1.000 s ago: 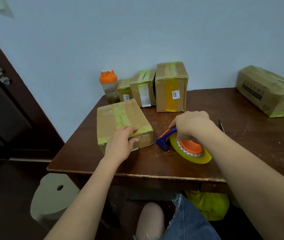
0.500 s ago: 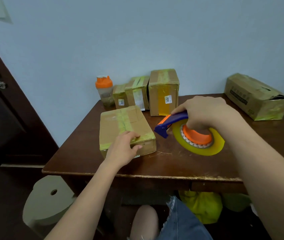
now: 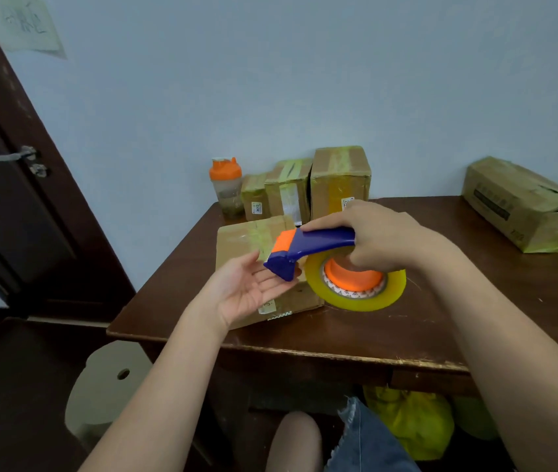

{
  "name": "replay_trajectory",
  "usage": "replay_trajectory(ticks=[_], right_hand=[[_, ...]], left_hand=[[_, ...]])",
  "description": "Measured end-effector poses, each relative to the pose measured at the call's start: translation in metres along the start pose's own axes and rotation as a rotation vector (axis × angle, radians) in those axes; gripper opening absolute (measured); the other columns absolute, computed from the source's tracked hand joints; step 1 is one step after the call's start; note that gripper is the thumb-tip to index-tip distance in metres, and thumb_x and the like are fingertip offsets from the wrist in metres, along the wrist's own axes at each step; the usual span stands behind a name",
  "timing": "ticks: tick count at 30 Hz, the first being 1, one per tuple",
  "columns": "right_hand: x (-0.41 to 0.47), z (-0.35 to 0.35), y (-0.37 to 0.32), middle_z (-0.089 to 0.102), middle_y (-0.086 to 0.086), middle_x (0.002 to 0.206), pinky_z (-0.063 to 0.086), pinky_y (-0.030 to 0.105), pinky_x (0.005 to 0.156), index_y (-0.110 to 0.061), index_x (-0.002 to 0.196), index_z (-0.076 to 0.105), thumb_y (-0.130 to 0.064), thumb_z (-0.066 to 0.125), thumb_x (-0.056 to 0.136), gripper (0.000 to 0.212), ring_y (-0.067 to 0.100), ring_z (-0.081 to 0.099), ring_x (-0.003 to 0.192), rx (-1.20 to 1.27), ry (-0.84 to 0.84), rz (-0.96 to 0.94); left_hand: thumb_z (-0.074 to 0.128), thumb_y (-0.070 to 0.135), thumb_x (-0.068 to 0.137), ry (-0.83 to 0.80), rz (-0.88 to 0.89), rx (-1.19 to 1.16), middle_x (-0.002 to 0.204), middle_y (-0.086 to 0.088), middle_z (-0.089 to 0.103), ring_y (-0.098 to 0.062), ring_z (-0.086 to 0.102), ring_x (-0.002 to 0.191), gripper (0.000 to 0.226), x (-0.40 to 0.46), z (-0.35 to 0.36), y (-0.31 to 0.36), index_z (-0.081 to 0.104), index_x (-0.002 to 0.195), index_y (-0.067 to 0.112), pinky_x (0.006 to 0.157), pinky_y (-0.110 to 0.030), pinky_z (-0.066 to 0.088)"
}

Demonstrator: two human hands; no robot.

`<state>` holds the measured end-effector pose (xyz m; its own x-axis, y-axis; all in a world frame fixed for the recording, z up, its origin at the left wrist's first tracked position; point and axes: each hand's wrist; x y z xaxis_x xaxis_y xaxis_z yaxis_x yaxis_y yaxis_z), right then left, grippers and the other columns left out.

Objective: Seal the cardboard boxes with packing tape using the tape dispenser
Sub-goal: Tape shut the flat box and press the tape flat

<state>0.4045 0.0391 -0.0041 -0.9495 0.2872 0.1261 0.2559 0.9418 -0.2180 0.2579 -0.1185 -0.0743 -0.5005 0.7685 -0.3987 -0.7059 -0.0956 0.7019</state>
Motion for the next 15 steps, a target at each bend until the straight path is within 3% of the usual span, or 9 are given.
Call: replay_trajectory(ticks=[3,8,11,15], right_hand=[[0.004,0.007,0.001,0.038,-0.012,0.093,0.029,0.027,0.058,-0.066,0.129,0.037,-0.007,0.049,0.082,0.076,0.010,0.043,0.077,0.021,-0.018,-0.017],[0.011,0.019,0.004,0.042,-0.005,0.101,0.040,0.030,0.063,-0.066,0.129,0.038,-0.005,0.053,0.084,0.077,0.014,0.048,0.084,0.109,-0.029,-0.062],[0.013,0.025,0.006,0.043,-0.004,0.101,0.049,0.035,0.073,-0.062,0.130,0.040,-0.004,0.059,0.084,0.077,0.015,0.049,0.085,0.183,-0.028,-0.088],[0.016,0.033,0.006,0.043,-0.002,0.103,0.050,0.037,0.080,-0.059,0.132,0.042,-0.002,0.062,0.085,0.076,0.016,0.050,0.085,0.230,-0.040,-0.112]], left_hand=[[0.049,0.016,0.100,0.024,0.030,-0.024,0.105,-0.029,0.069,-0.036,0.073,0.083,0.033,-0.001,-0.008,0.004,0.051,0.127,-0.003,0.068,-0.045,0.061],[0.053,0.009,0.097,0.078,0.028,0.046,0.086,-0.022,0.073,-0.029,0.074,0.071,0.016,-0.003,-0.013,0.006,0.058,0.108,-0.002,0.060,-0.039,0.061],[0.051,0.004,0.096,0.123,0.017,0.139,0.082,-0.020,0.073,-0.026,0.074,0.067,0.009,-0.004,-0.018,0.010,0.059,0.098,-0.001,0.061,-0.037,0.060],[0.054,-0.001,0.095,0.159,0.052,0.272,0.086,-0.020,0.074,-0.024,0.074,0.070,0.008,-0.003,-0.023,0.014,0.059,0.101,-0.002,0.064,-0.034,0.061]])
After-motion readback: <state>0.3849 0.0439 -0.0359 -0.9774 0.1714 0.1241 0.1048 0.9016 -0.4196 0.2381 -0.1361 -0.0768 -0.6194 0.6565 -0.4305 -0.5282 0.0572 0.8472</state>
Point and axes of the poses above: each hand's wrist, its own x-axis towards the middle knuckle, its own z-axis out of the palm, y = z × x
